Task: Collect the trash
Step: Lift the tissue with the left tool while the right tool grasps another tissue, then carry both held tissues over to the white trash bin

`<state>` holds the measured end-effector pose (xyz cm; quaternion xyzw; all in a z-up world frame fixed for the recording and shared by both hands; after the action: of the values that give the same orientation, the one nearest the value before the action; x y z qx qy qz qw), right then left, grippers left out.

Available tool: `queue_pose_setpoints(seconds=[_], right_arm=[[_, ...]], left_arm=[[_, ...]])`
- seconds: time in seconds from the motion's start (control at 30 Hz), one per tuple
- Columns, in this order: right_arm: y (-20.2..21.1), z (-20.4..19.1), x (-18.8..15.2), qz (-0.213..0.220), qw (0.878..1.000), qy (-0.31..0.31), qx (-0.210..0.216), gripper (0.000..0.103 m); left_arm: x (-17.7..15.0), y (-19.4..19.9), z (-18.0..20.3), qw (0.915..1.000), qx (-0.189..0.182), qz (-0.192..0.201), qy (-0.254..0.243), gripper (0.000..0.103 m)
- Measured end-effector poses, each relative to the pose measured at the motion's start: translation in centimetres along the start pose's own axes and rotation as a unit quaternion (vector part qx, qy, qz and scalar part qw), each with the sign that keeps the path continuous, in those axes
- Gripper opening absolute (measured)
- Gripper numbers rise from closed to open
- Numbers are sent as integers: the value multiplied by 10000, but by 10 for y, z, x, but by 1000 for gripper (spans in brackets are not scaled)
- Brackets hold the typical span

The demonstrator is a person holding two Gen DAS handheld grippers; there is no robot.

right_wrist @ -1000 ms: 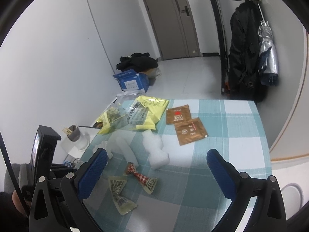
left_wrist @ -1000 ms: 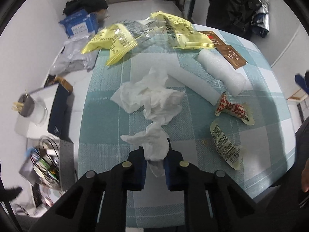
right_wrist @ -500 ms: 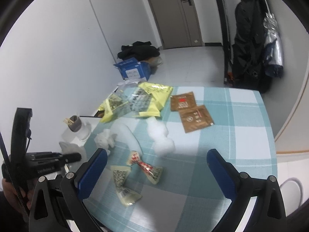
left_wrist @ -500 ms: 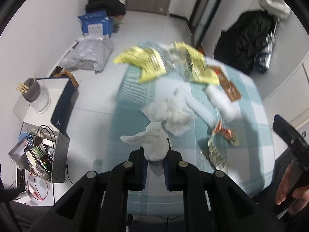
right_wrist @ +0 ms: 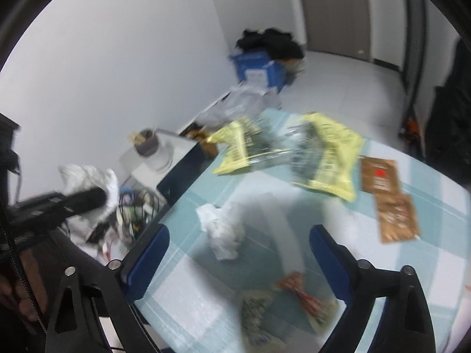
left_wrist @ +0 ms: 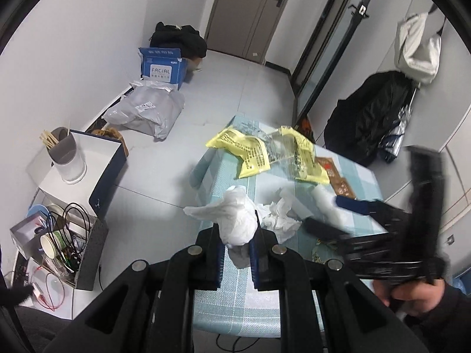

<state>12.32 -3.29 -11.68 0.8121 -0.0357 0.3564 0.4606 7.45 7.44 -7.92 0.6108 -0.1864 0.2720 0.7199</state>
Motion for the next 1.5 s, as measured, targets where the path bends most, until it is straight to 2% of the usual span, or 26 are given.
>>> queue_pose_setpoints(seconds=[0.2, 0.3, 0.4, 0.47, 0.63, 0.83, 1.07, 1.23, 1.5], right_arm=[[-51, -9, -2, -610, 9979, 226, -18, 81], [-64, -9, -3, -660, 9974, 268, -132, 73], [-72, -7, -7, -722, 9970, 235, -169, 59], [-75, -6, -11, -779, 9966, 208, -171, 39], [-73, -1, -17, -820, 9963, 174, -162, 21], [-59, 3, -16, -738, 9971, 135, -133, 17], [-21, 5, -5, -289, 9996, 22, -66, 17], [29, 13, 4, 158, 9999, -57, -39, 17], [123, 33, 15, 888, 9956, -48, -279, 17]], left_arm=[[2, -1, -6, 9999, -52, 53, 103, 10], [2, -2, -8, 9998, -79, 55, 152, 10], [0, -2, -13, 9997, -60, 22, 218, 10], [0, -3, -12, 9996, -86, -23, 254, 10], [2, 6, -4, 9993, 258, 261, -67, 10], [3, 6, -4, 9993, 276, 247, -56, 10], [7, 11, 12, 9985, 345, 401, -167, 10], [11, 17, 31, 9976, 304, 528, -327, 10], [27, 37, 78, 9957, -41, 718, -585, 10]])
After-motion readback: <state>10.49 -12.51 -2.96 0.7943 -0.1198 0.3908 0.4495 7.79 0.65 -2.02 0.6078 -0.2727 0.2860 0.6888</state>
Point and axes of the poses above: each gripper's, at about its wrist camera, not at the fingertips, and y roughly against the way its jaws point, z to its right, x to its top, the point moved 6 cm from there along -y, roughly the way its jaws point, and after that the axes turned 9 degrees about x, right-handed, at the moved point
